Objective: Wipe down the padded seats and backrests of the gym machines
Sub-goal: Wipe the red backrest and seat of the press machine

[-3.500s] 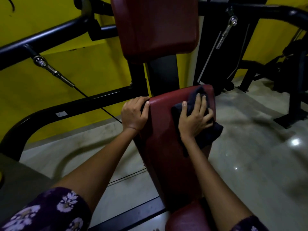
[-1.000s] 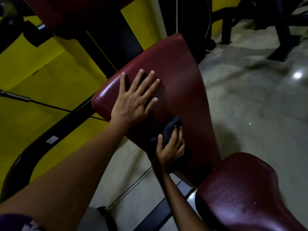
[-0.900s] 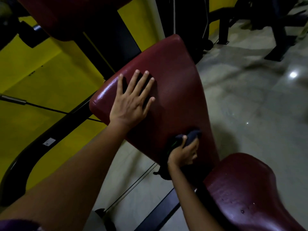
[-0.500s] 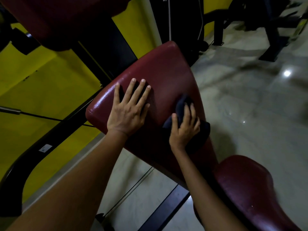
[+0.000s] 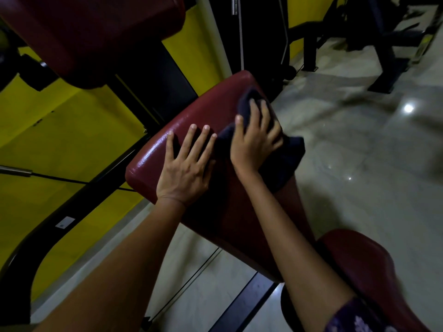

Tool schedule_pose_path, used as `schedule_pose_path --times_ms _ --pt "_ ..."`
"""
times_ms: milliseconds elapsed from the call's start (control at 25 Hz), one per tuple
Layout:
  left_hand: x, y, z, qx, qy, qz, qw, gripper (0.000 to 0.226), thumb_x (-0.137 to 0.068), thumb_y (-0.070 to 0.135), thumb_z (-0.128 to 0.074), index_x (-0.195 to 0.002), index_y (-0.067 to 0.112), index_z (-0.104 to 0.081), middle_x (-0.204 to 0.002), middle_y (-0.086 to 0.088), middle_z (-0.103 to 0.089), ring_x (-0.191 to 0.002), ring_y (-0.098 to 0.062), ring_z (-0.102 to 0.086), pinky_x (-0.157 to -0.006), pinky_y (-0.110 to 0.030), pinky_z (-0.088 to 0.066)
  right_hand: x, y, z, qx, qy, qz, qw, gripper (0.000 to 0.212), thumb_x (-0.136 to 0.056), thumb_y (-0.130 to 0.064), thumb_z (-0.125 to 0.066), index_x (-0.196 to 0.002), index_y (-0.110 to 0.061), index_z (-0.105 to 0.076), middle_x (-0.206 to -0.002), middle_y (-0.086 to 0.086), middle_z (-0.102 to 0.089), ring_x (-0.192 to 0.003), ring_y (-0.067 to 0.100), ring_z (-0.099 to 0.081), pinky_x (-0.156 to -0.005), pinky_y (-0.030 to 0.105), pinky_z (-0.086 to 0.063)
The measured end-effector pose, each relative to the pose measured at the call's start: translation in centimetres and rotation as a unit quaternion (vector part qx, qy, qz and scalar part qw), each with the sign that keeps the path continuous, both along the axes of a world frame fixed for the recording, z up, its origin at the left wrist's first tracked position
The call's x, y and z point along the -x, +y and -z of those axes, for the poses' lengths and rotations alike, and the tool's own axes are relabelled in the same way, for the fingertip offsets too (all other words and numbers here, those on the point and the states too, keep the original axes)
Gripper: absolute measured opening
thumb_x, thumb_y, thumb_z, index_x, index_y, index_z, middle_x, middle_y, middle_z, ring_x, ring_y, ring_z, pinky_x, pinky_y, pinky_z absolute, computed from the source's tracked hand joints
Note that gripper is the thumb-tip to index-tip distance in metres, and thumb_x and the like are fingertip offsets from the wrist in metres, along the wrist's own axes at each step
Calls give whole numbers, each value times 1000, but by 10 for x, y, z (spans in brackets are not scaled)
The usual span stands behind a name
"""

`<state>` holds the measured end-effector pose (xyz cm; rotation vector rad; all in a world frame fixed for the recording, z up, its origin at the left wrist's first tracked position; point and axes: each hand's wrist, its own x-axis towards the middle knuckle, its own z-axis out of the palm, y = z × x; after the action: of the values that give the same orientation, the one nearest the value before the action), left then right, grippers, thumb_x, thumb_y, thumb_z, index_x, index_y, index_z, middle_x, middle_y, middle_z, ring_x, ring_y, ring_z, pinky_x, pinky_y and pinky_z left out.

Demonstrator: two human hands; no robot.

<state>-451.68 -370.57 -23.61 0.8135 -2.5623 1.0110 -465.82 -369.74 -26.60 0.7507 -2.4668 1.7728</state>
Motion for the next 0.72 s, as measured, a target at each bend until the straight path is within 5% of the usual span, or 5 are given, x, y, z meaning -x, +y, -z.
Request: schedule_pose_path --times_ms 240,400,520,600,720 --pt "2 0 0 4 2 1 1000 50 -99 34 -31 -144 15 -38 -150 -8 -36 -140 -29 -30 -111 -56 -18 28 2 36 39 115 28 992 45 -92 -47 -41 -128 -25 -58 -136 -2 -55 -114 31 -52 -90 45 -37" --pt "2 0 1 5 4 5 1000 50 -98 35 -31 -143 14 -40 -149 -8 -38 -139 -29 -32 -111 -57 -22 24 33 124 24 -121 105 987 64 -89 -56 -31 -133 -14 -53 -136 10 -54 -117 37 -51 -94 39 -36" --pt "2 1 1 6 3 6 1000 50 -98 35 -31 -143 14 -40 -149 -8 -39 -139 -29 -33 -110 -58 -24 22 52 163 -14 -349 116 930 61 -95 -55 -29 -145 -19 -36 -149 9 -38 -134 35 -33 -106 45 -22" --pt "1 0 1 5 3 6 1000 50 -98 35 -31 -143 14 -40 -149 -8 -38 -139 -29 -32 -110 -57 -23 10 53 154 -20 -411 142 900 52 -100 -46 -34 -147 -25 -30 -153 5 -31 -138 34 -24 -109 50 -16" --pt "1 0 1 5 4 6 1000 50 -98 34 -31 -143 14 -40 -150 -8 -38 -140 -29 -31 -111 -57 -23 -40 49 104 -15 -384 122 915 56 -97 -49 -35 -146 -22 -32 -152 5 -31 -134 34 -29 -105 51 -23"
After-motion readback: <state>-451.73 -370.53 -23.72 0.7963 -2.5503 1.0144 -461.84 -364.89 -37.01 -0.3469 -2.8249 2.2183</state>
